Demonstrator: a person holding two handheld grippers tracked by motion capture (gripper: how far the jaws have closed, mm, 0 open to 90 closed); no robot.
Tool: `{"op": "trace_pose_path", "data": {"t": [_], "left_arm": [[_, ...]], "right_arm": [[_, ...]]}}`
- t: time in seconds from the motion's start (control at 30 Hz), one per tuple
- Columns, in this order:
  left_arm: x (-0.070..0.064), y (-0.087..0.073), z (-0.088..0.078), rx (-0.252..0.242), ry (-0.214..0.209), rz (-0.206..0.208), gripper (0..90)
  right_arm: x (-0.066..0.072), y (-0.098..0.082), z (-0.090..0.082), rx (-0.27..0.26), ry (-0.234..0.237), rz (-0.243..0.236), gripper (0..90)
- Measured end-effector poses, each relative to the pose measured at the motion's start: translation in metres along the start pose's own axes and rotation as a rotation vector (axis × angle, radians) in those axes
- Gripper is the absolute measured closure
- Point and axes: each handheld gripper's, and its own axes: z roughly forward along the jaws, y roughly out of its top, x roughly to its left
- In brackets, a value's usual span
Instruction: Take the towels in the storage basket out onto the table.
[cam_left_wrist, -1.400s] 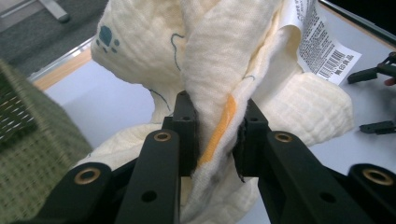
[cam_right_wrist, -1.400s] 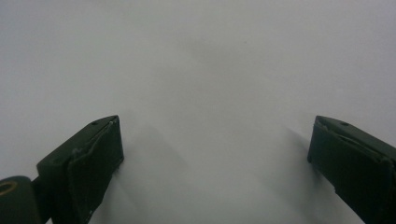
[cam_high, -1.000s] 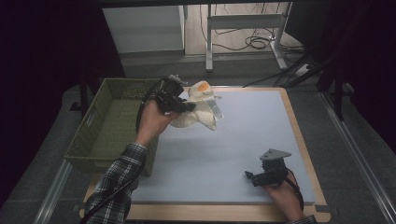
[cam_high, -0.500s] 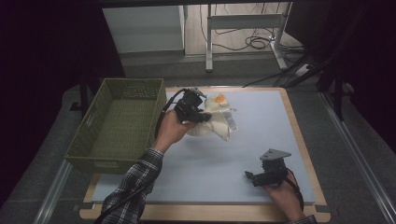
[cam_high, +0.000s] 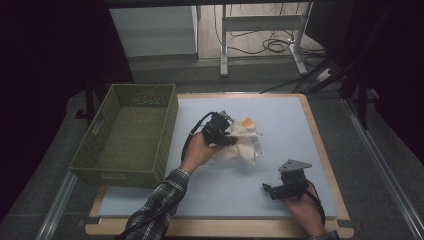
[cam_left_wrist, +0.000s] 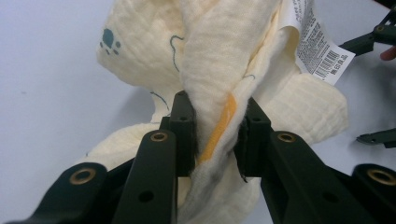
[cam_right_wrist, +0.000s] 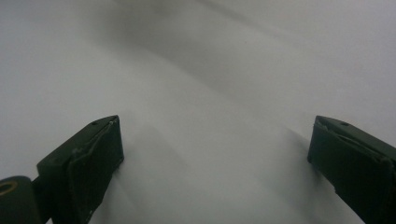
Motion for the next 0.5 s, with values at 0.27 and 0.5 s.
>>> {"op": "trace_pose_path", "data": {"t": [0.27, 0.5], "left_arm": [[-0.001, -0.011, 0.026, 0.011, 0.004, 0.001, 70.7], [0.000, -0.019, 0.043, -0.007, 0.002, -0.005, 50.3]], "right_arm": [[0.000, 0.000, 0.000, 0.002, 0.000, -0.001, 3.3], [0.000, 0.000, 0.000, 0.003, -0.001, 0.000, 3.3]]}}
